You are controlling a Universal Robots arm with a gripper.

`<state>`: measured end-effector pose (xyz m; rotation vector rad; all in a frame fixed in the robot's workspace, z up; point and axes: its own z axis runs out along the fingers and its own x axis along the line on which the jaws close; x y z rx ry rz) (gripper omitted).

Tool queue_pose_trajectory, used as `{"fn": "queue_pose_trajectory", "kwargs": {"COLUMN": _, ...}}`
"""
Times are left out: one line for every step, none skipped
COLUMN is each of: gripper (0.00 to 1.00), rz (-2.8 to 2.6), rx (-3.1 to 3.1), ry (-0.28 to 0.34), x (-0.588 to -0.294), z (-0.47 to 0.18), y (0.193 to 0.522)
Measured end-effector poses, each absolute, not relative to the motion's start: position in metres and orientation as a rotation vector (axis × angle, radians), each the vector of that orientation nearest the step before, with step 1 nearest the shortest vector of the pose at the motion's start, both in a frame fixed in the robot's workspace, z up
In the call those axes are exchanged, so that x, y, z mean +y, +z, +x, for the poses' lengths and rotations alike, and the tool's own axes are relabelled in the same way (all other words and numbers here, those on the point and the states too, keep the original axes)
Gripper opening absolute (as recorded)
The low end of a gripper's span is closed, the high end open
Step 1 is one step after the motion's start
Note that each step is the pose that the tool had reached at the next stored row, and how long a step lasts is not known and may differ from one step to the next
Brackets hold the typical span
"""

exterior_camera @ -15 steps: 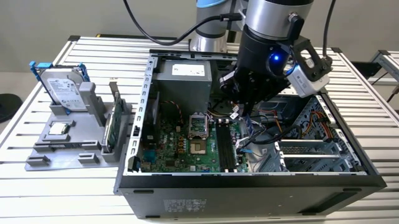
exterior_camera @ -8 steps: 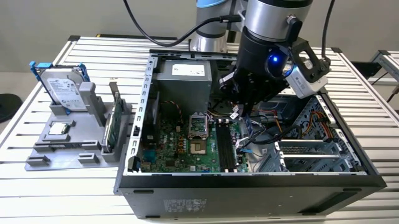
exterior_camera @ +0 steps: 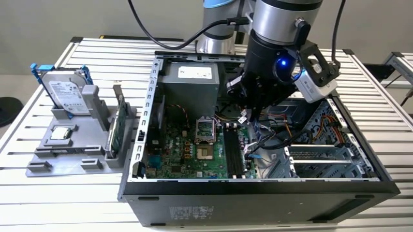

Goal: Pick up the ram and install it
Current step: 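Insert the ram into the slot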

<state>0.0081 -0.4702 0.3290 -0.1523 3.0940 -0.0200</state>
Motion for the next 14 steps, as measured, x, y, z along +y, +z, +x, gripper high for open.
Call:
{"fn": "queue_pose_trajectory", "kwargs": {"gripper": 0.00, "rz": -0.152, "rx": 3.094, "ry": -0.020, "x": -0.4701, "z": 0.0081, "y": 0.3286}}
{"fn": "queue_pose_trajectory", "kwargs": {"gripper": 0.00, "rz": -0.152, "rx": 3.094, "ry": -0.020, "x": -0.4701, "z": 0.0081, "y": 0.3281}}
{"fn": "queue_pose_trajectory", "kwargs": {"gripper": 0.00, "rz": -0.152, "rx": 3.094, "ry": -0.020, "x": -0.4701, "z": 0.0081, "y": 0.3276}}
{"fn": "queue_pose_trajectory", "kwargs": {"gripper": 0.00, "rz": -0.152, "rx": 3.094, "ry": -0.020, "x": -0.4701, "z": 0.0081, "y": 0.3271}}
{"fn": "queue_pose_trajectory", "kwargs": {"gripper": 0.00, "rz": -0.152, "rx": 3.094, "ry": -0.020, "x": -0.4700, "z": 0.0081, "y": 0.3267}}
{"fn": "queue_pose_trajectory", "kwargs": {"gripper": 0.00, "rz": -0.152, "rx": 3.094, "ry": -0.020, "x": -0.4700, "z": 0.0081, "y": 0.3265}}
{"fn": "queue_pose_trajectory", "kwargs": {"gripper": 0.00, "rz": -0.152, "rx": 3.094, "ry": -0.020, "x": -0.4701, "z": 0.0081, "y": 0.3264}}
{"fn": "queue_pose_trajectory", "kwargs": {"gripper": 0.00, "rz": -0.152, "rx": 3.094, "ry": -0.020, "x": -0.4701, "z": 0.0081, "y": 0.3264}}
{"fn": "queue_pose_trajectory", "kwargs": {"gripper": 0.00, "rz": -0.152, "rx": 3.094, "ry": -0.020, "x": -0.4701, "z": 0.0081, "y": 0.3263}}
{"fn": "queue_pose_trajectory", "kwargs": {"gripper": 0.00, "rz": -0.152, "rx": 3.094, "ry": -0.019, "x": -0.4701, "z": 0.0081, "y": 0.3263}}
{"fn": "queue_pose_trajectory", "kwargs": {"gripper": 0.00, "rz": -0.152, "rx": 3.094, "ry": -0.019, "x": -0.4700, "z": 0.0081, "y": 0.3263}}
{"fn": "queue_pose_trajectory", "kwargs": {"gripper": 0.00, "rz": -0.152, "rx": 3.093, "ry": -0.019, "x": -0.4701, "z": 0.0081, "y": 0.3262}}
{"fn": "queue_pose_trajectory", "kwargs": {"gripper": 0.00, "rz": -0.152, "rx": 3.093, "ry": -0.019, "x": -0.4701, "z": 0.0081, "y": 0.3259}}
{"fn": "queue_pose_trajectory", "kwargs": {"gripper": 0.00, "rz": -0.152, "rx": 3.093, "ry": -0.019, "x": -0.4701, "z": 0.0081, "y": 0.3253}}
